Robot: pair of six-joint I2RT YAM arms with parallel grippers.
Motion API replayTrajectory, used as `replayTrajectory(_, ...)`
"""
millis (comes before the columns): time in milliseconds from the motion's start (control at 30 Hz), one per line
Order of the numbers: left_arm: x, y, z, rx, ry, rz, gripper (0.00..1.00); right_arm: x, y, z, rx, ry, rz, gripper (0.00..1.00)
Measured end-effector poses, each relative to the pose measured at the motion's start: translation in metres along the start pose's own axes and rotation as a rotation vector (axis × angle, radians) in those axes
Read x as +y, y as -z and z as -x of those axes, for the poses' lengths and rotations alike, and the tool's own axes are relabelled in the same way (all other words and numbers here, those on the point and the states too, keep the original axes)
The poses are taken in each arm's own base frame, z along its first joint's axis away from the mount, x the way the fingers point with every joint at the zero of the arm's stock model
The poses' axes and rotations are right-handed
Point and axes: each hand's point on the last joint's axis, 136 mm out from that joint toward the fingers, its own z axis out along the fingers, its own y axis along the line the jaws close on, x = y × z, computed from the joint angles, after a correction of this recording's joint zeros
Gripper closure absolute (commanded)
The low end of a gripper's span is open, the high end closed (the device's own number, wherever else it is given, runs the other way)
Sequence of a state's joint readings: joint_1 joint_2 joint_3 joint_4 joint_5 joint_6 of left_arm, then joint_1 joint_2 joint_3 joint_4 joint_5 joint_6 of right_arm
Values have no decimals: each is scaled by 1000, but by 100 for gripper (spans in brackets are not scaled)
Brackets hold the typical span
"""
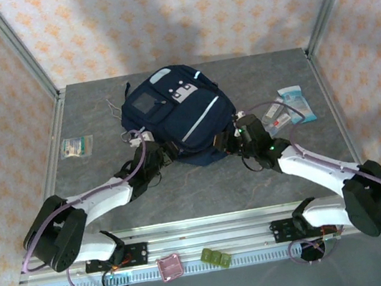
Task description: Pack the student bag
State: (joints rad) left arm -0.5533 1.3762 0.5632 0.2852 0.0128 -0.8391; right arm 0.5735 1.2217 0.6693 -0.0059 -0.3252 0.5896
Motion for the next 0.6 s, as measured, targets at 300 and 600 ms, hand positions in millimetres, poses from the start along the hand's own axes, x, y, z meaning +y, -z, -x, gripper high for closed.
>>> replayTrajectory(300, -3, -29, 4, -1, 51, -38, 43, 1, 0, 0, -3, 1, 2, 65)
replayTrajectory(600, -3, -52, 0, 4, 119, -76, 65, 2, 2, 3, -15, 0, 6, 65)
